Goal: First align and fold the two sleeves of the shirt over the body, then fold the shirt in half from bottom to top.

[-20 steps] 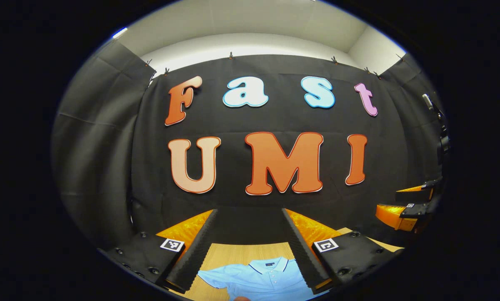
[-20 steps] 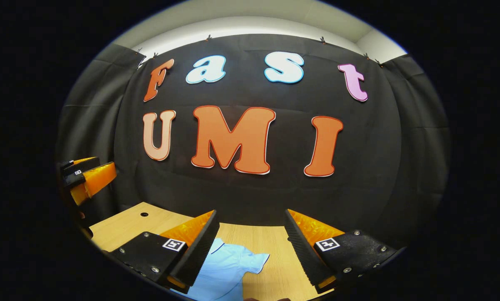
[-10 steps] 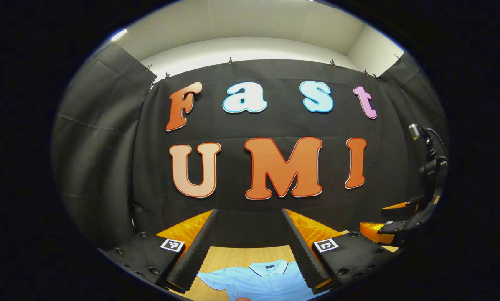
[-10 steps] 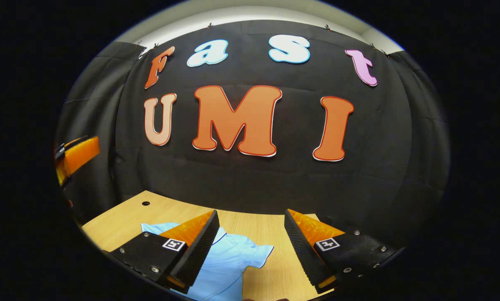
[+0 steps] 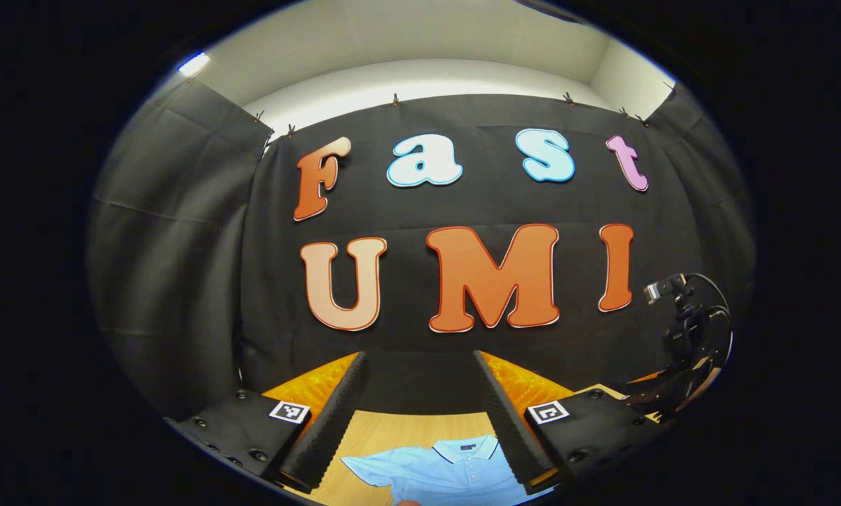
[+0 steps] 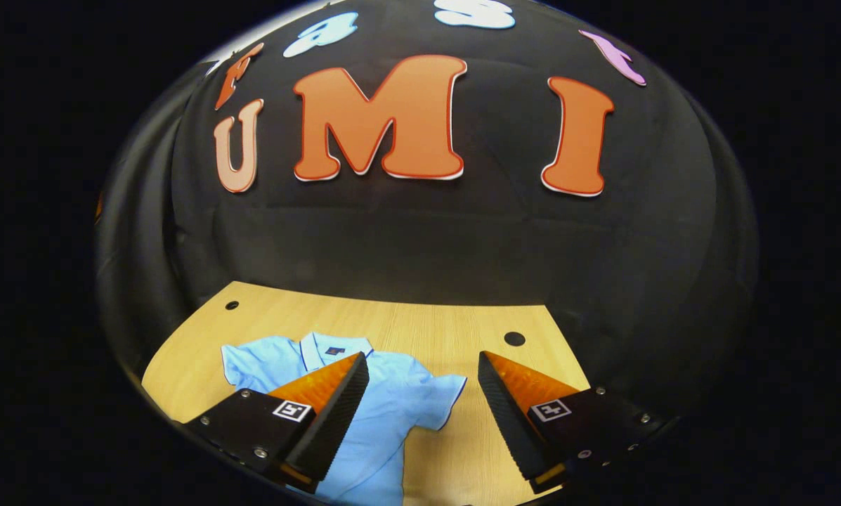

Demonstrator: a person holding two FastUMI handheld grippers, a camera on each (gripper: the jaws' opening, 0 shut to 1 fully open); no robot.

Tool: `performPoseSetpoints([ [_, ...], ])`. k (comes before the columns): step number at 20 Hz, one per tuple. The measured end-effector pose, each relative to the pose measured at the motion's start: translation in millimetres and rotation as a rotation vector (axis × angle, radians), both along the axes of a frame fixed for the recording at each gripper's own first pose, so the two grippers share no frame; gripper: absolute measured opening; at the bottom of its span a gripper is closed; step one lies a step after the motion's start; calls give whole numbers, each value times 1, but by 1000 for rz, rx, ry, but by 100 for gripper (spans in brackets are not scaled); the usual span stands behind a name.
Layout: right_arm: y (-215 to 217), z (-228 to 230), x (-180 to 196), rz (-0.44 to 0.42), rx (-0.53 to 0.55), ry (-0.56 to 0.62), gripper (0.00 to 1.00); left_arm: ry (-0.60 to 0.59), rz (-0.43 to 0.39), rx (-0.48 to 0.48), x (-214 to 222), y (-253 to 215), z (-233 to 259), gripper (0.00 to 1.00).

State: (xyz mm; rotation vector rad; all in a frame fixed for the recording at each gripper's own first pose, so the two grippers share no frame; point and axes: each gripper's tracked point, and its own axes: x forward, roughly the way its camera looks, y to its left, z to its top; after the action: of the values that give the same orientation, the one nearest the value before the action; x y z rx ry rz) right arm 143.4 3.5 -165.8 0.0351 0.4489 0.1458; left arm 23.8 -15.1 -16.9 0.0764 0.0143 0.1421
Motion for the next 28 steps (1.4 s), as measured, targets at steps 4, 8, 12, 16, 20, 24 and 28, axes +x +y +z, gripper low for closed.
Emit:
performPoseSetpoints([
  [4, -2, -43, 18, 14, -2, 137, 98, 20, 41, 13, 6, 6, -5, 95],
  [8, -1, -86, 35, 39, -13, 258, 94, 59, 77, 8, 11, 10, -18, 97],
  [12, -1, -135, 41, 44, -14, 421, 92, 83, 101, 30, 14, 10, -22, 95],
  [16, -6, -176, 47, 51, -34, 540, 89, 101, 126, 48, 14, 11, -26, 97],
  [20, -5, -214, 50, 43, -10, 653, 87, 123, 143, 57, 14, 8, -31, 95],
  [24, -5, -238, 59, 18, 13, 727, 81, 134, 163, 74, 13, 8, -32, 96],
  [28, -4, -259, 62, -32, 14, 799, 76, 141, 184, 83, 10, 9, -31, 98],
])
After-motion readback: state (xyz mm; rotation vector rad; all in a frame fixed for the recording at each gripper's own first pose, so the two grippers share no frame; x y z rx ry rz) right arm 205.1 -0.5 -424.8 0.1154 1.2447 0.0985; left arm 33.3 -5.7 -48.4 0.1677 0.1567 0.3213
